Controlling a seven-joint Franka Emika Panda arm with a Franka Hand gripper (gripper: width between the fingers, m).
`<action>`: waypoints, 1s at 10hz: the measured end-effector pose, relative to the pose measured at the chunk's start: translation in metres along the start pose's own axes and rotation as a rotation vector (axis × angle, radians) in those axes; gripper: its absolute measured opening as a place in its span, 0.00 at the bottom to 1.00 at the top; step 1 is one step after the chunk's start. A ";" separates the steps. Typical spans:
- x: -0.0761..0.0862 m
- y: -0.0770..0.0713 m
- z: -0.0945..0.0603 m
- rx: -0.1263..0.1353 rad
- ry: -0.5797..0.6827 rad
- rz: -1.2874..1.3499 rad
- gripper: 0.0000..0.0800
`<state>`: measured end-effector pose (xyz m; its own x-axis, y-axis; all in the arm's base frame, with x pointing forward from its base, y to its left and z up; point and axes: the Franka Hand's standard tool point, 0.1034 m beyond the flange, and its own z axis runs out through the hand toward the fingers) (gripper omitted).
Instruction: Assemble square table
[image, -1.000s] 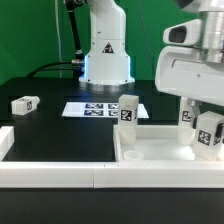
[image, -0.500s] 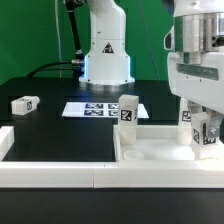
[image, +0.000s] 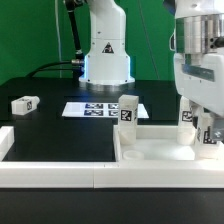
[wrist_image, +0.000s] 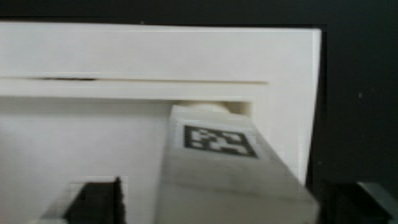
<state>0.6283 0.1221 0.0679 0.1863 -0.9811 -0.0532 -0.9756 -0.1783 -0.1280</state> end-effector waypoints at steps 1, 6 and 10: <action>-0.007 -0.004 -0.002 0.027 0.013 -0.174 0.71; -0.016 0.002 -0.006 0.036 0.025 -0.484 0.81; 0.002 -0.001 -0.007 0.000 0.072 -1.056 0.81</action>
Offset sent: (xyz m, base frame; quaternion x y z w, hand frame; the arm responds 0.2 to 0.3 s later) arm 0.0000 0.0000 0.0000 0.0000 0.0000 -0.1938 0.9810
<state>0.6286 0.1193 0.0749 0.9329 -0.3300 0.1438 -0.3223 -0.9437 -0.0747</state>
